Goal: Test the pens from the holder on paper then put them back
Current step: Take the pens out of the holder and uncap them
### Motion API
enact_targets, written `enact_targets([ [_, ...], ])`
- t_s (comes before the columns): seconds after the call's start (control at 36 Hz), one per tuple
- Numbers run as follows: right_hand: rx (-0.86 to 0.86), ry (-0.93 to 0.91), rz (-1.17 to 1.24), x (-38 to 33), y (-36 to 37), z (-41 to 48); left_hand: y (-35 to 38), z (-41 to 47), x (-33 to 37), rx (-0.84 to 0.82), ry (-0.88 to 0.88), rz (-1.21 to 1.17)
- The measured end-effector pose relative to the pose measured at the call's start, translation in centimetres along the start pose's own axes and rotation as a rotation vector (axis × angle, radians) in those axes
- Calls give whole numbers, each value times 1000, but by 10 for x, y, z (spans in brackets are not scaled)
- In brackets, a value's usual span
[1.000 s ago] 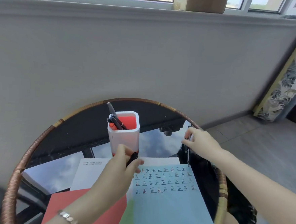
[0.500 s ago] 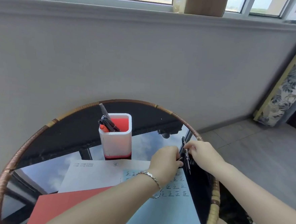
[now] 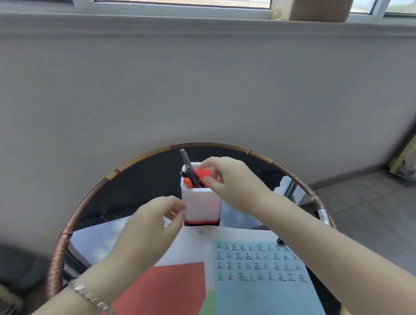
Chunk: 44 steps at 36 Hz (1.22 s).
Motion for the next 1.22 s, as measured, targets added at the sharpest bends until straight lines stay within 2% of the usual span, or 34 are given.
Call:
enact_targets([
  [0.14, -143, 1, -63, -16, 19, 24, -34, -7, -26, 58, -64, -10],
  [0.19, -146, 2, -109, -15, 20, 27, -40, -10, -30, 72, -68, -18],
  [0.31, -48, -21, -128, -11, 17, 22, -41, -13, -28, 79, -71, -61],
  [0.39, 95, -61, -111, -14, -2, 15, -40, -12, -17, 108, -37, -111],
  [0.47, 291, -109, 16, -28, -37, 0, -41, -8, 3, 159, 25, -194],
  [0.53, 362, -159, 133, -40, -59, -17, -43, -6, 21, 189, 90, -261],
  [0.64, 357, -297, 259, -62, -75, -48, -36, -1, 55, 169, 178, -389],
  [0.75, 332, -307, 281, -60, -70, -66, -25, -1, 82, 184, 289, -381],
  [0.83, 344, -197, 411, -42, -66, -76, -18, -2, 83, 227, 238, -485],
  [0.92, 342, 56, 550, -16, -55, -85, -13, -5, 80, 235, 124, -731],
  [1.03, 98, 374, 888, 2, -15, -97, 2, -10, 77, 131, 23, -898],
  [1.11, 114, 539, 1087, 9, -1, -104, 20, -14, 70, 13, -11, -852],
  [1.22, 217, 548, 975, 18, 3, -107, 34, -17, 56, -69, 14, -541],
])
Point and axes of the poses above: each hand's wrist, its own z-axis towards the middle knuckle, its own y-axis out of the palm, x = y × z, the point moved 6 cm from there along z, towards the middle knuckle, and after that the axes turned 1 degree about -z, right-handed, at the moved point
